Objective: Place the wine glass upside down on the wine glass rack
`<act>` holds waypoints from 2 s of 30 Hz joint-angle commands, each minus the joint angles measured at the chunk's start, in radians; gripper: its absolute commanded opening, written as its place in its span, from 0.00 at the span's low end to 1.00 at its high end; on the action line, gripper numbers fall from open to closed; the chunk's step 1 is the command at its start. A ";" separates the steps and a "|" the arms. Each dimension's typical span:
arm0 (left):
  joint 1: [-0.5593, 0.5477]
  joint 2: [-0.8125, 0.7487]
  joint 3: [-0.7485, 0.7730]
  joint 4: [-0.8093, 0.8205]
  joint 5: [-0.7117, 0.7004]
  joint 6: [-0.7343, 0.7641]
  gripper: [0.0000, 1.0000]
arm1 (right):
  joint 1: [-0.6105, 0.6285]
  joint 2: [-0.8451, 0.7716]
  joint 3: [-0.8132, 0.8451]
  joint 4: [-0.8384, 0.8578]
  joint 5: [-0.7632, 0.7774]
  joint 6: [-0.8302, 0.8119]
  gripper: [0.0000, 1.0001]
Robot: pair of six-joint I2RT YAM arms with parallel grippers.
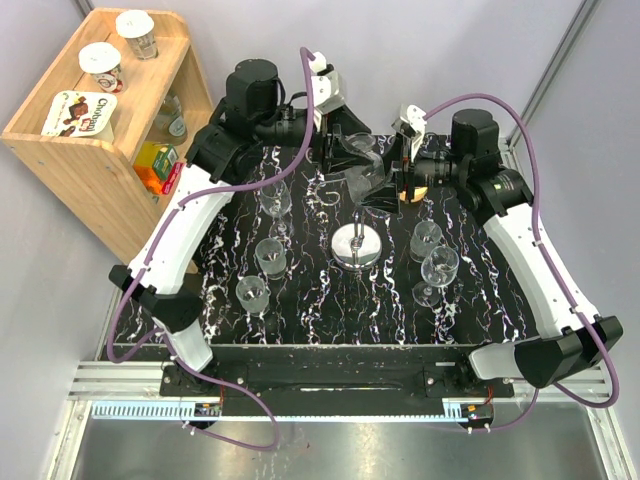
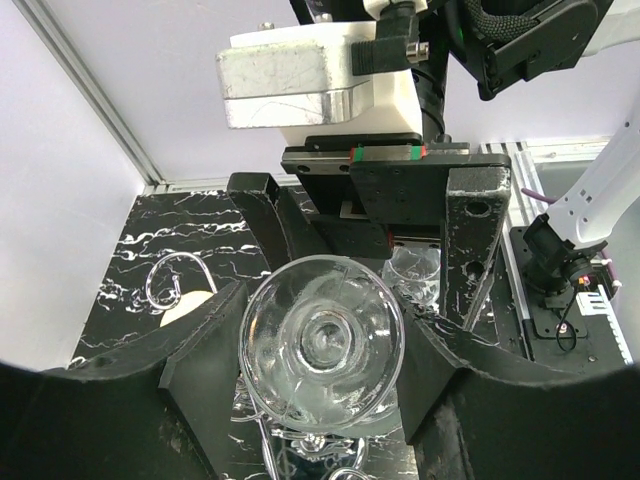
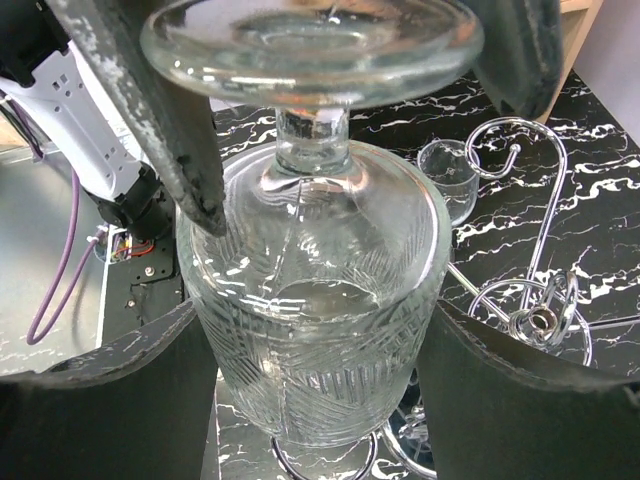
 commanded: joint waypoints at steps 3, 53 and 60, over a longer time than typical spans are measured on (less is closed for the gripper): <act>-0.036 -0.012 0.026 0.014 -0.022 -0.004 0.00 | 0.007 -0.003 -0.026 0.116 0.069 0.049 0.15; -0.004 -0.321 -0.290 0.055 -0.272 0.043 0.99 | -0.017 -0.329 -0.162 0.048 0.449 -0.048 0.00; 0.008 -0.365 -0.381 0.054 -0.288 0.082 0.99 | -0.048 -0.362 -0.184 0.060 0.586 -0.063 0.00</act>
